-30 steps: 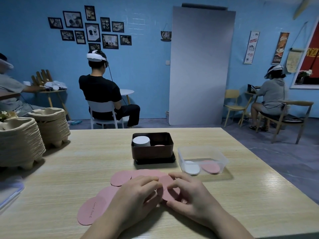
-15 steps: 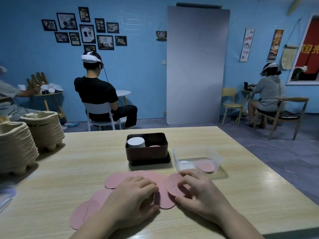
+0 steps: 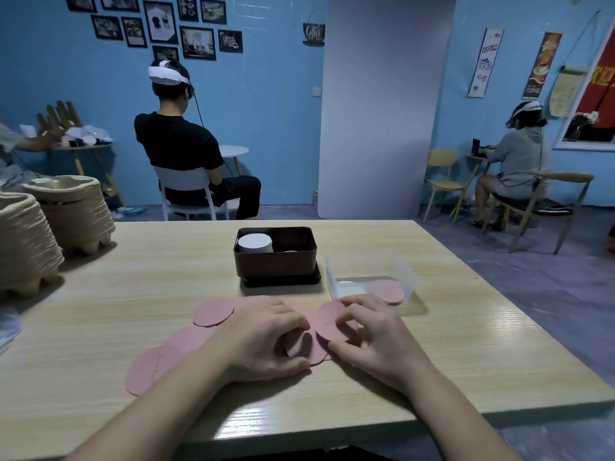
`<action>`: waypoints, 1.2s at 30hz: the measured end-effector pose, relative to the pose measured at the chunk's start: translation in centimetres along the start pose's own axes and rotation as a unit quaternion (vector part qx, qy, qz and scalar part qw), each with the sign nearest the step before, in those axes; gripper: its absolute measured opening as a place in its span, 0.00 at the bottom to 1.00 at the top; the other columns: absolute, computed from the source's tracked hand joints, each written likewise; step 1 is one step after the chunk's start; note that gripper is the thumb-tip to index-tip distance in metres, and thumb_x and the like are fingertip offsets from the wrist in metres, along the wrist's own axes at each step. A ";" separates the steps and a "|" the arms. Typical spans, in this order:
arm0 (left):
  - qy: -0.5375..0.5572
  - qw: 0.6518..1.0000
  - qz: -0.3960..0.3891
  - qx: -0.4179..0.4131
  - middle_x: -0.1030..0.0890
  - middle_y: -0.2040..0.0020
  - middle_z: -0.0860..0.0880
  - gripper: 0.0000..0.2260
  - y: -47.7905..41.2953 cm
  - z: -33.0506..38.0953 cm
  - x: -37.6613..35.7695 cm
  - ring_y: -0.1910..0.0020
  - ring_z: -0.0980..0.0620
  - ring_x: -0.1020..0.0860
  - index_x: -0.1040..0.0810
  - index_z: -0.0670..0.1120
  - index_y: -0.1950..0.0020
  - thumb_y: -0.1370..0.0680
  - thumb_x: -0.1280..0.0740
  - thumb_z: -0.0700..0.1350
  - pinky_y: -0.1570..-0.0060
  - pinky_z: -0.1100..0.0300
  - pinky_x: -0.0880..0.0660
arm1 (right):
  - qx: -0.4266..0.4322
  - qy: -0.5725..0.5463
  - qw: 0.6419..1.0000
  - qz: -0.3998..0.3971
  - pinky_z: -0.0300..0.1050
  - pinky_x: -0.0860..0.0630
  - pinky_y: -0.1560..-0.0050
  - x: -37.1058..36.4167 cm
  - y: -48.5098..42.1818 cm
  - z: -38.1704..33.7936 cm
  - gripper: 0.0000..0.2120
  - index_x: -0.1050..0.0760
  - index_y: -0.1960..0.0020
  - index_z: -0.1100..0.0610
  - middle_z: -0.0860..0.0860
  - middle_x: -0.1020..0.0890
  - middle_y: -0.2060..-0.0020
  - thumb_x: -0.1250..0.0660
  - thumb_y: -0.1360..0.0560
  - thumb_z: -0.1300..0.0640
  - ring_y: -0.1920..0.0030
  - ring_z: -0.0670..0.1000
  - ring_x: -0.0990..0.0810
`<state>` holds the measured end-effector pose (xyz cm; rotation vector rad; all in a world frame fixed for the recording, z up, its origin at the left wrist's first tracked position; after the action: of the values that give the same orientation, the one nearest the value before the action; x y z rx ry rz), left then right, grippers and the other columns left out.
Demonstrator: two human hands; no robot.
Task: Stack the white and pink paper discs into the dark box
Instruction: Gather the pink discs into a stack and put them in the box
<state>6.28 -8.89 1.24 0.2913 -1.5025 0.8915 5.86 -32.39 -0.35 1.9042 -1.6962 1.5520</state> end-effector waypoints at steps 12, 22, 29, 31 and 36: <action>0.007 0.991 0.131 0.009 0.18 0.41 0.52 0.14 1.5 -0.9 -0.3 0.50 0.49 0.19 0.19 0.49 0.54 0.29 0.27 0.58 0.53 0.54 0.20 | -0.008 0.005 1.000 -0.001 0.50 0.23 0.40 -0.4 0.1 0.1 0.16 0.20 0.51 0.48 0.44 0.21 0.39 0.28 0.31 0.38 0.37 0.48 0.24; -0.024 0.991 0.127 -0.016 0.19 0.37 0.51 0.14 1.1 0.2 -0.8 0.47 0.48 0.20 0.18 0.48 0.52 0.25 0.29 0.59 0.51 0.51 0.21 | 0.074 0.024 0.997 -0.028 0.48 0.23 0.37 -0.4 0.2 -0.9 0.16 0.20 0.45 0.49 0.48 0.20 0.34 0.23 0.29 0.43 0.34 0.48 0.23; -0.040 0.991 0.117 -0.051 0.19 0.35 0.47 0.20 0.3 0.9 -1.3 0.41 0.46 0.19 0.17 0.47 0.46 0.19 0.36 0.63 0.46 0.54 0.20 | 0.110 0.040 0.993 -0.031 0.52 0.22 0.38 -1.0 0.0 -1.2 0.18 0.21 0.44 0.51 0.50 0.20 0.33 0.25 0.28 0.42 0.34 0.51 0.21; -0.033 0.992 0.113 -0.050 0.19 0.33 0.46 0.22 0.3 0.9 -1.4 0.40 0.45 0.20 0.17 0.47 0.42 0.20 0.37 0.64 0.45 0.54 0.21 | 0.110 0.032 0.993 -0.026 0.51 0.21 0.39 -0.9 0.0 -1.1 0.17 0.21 0.47 0.52 0.49 0.20 0.34 0.26 0.27 0.41 0.35 0.51 0.21; -0.012 0.990 0.138 -0.036 0.18 0.39 0.48 0.16 0.8 0.8 -0.9 0.43 0.47 0.20 0.21 0.47 0.44 0.22 0.31 0.58 0.47 0.54 0.21 | 0.093 0.009 0.996 -0.005 0.50 0.23 0.38 -0.4 0.2 -1.0 0.15 0.20 0.46 0.50 0.48 0.20 0.35 0.24 0.27 0.42 0.34 0.48 0.22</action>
<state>5.33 -9.20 0.24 0.0410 -1.6187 1.0511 5.25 -31.55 -0.29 1.9724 -1.5817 1.7747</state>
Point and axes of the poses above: each hand's wrist, its own y-axis away from the middle knuckle, its own x-axis out of the back of the hand, z = x × y, the point moved 3 cm from there along -y, towards the middle knuckle
